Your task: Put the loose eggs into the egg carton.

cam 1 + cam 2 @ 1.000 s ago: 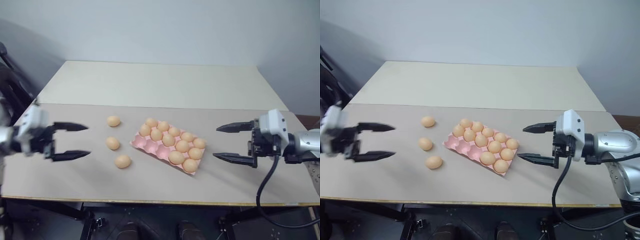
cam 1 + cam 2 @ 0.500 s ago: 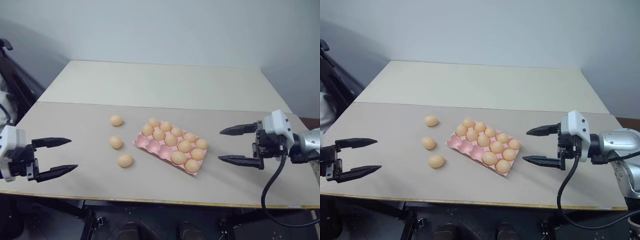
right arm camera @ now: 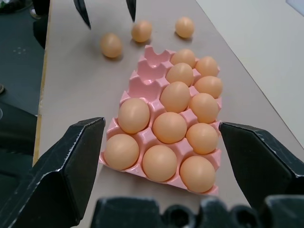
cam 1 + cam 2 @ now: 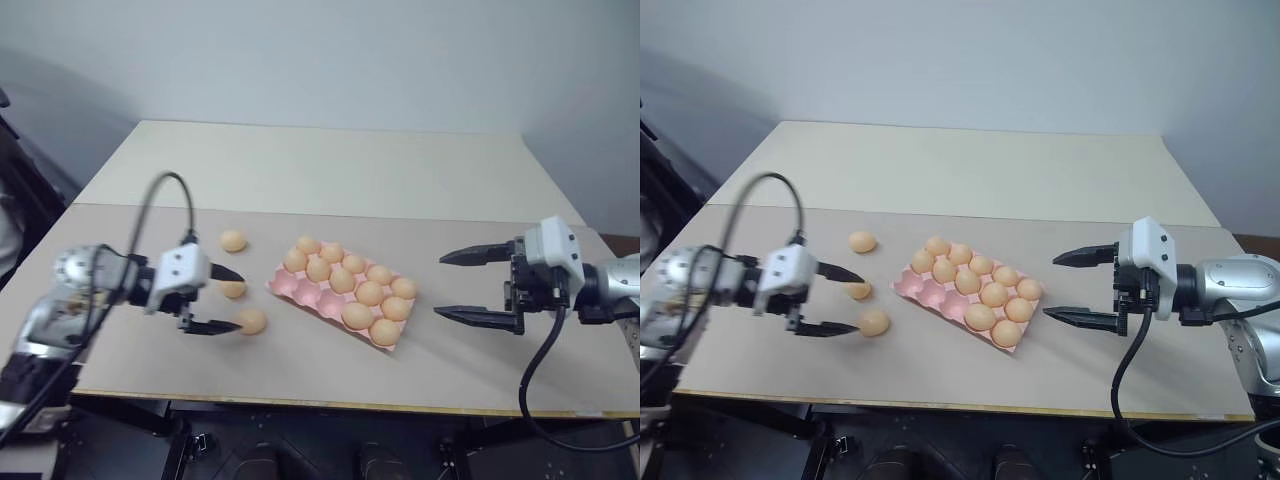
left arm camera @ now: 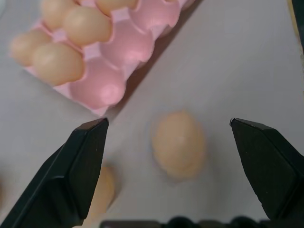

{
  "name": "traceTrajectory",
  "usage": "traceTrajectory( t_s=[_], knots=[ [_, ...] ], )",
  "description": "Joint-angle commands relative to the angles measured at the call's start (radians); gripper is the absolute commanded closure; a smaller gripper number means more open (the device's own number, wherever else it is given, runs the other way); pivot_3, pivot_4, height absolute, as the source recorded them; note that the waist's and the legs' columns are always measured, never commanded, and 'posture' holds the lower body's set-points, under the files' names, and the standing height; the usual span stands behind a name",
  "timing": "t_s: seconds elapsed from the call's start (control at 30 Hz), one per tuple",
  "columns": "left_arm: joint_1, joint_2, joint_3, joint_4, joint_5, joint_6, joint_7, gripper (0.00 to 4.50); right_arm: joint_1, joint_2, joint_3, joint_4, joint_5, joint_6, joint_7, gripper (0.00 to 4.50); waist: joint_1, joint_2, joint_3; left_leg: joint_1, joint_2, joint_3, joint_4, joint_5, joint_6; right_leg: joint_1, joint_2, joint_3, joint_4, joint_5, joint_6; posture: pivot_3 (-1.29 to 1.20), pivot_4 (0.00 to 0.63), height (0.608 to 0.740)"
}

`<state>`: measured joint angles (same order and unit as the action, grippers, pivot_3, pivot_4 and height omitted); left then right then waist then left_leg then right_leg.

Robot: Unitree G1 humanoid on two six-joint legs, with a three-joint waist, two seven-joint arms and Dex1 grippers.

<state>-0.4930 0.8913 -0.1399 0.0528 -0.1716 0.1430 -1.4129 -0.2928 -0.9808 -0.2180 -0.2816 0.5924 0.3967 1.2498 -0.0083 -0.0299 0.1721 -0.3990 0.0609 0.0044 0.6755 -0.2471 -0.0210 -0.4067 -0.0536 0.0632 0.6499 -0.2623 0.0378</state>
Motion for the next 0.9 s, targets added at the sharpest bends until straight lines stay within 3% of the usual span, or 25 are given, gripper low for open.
traceTrajectory(
  t_s=[0.03, 0.23, 0.33, 0.5, 0.57, 0.73, 0.9],
  knots=[
    [-0.050, -0.023, -0.057, 0.043, 0.072, -0.044, 0.018, 0.04, 0.027, -0.014, -0.067, -0.058, 0.015, -0.002, -0.026, 0.00, -0.003, 0.000, 0.000, 0.000, 0.000, 0.000, 0.000, 0.000, 0.000, 0.000, 0.000, 0.000, 0.000, 0.000, 0.000, 0.00, 0.150, 0.740],
    [-0.105, -0.065, -0.131, 0.122, 0.173, -0.080, 0.055, 0.04, 0.080, -0.016, -0.112, -0.108, 0.026, 0.007, -0.053, 0.00, -0.003, 0.000, 0.000, 0.000, 0.000, 0.000, 0.001, 0.000, 0.000, 0.000, 0.000, 0.000, 0.001, 0.000, 0.000, 0.00, 0.150, 0.740],
    [-0.125, -0.090, -0.151, 0.143, 0.197, -0.093, 0.058, 0.67, 0.088, -0.013, -0.121, -0.122, 0.030, 0.010, -0.068, 0.00, -0.003, 0.000, 0.000, 0.000, 0.000, 0.000, 0.001, 0.000, 0.000, 0.000, 0.000, 0.000, 0.001, 0.000, 0.000, 0.00, 0.150, 0.740],
    [-0.140, -0.117, -0.147, 0.153, 0.186, -0.108, 0.050, 2.31, 0.090, -0.012, -0.123, -0.130, 0.036, 0.009, -0.086, 0.00, -0.003, 0.000, 0.000, 0.000, 0.000, 0.000, 0.001, 0.000, 0.000, 0.000, 0.000, 0.000, 0.001, 0.000, 0.000, 0.00, 0.150, 0.740],
    [-0.150, -0.128, -0.127, 0.139, 0.151, -0.091, 0.037, 2.76, 0.091, -0.012, -0.125, -0.128, 0.037, 0.008, -0.088, 0.00, -0.003, 0.000, 0.000, 0.000, 0.000, 0.000, 0.001, 0.000, 0.000, 0.000, 0.000, 0.000, 0.001, 0.000, 0.000, 0.00, 0.150, 0.740],
    [-0.192, -0.179, -0.050, 0.063, -0.061, -0.007, -0.046, 2.76, 0.085, -0.006, -0.110, -0.118, 0.027, -0.005, -0.095, 0.00, -0.001, 0.000, 0.000, -0.001, 0.000, -0.001, 0.002, 0.000, 0.000, 0.000, 0.000, 0.000, 0.001, 0.000, 0.000, 0.00, 0.150, 0.740],
    [-0.246, -0.275, -0.054, 0.036, -0.118, 0.065, -0.010, 2.76, 0.062, -0.001, -0.088, -0.109, 0.024, -0.007, -0.104, 0.00, -0.001, 0.000, 0.000, 0.000, -0.001, -0.001, 0.002, 0.000, 0.000, 0.001, 0.000, 0.000, 0.001, 0.000, 0.001, 0.00, 0.150, 0.740]
  ],
)
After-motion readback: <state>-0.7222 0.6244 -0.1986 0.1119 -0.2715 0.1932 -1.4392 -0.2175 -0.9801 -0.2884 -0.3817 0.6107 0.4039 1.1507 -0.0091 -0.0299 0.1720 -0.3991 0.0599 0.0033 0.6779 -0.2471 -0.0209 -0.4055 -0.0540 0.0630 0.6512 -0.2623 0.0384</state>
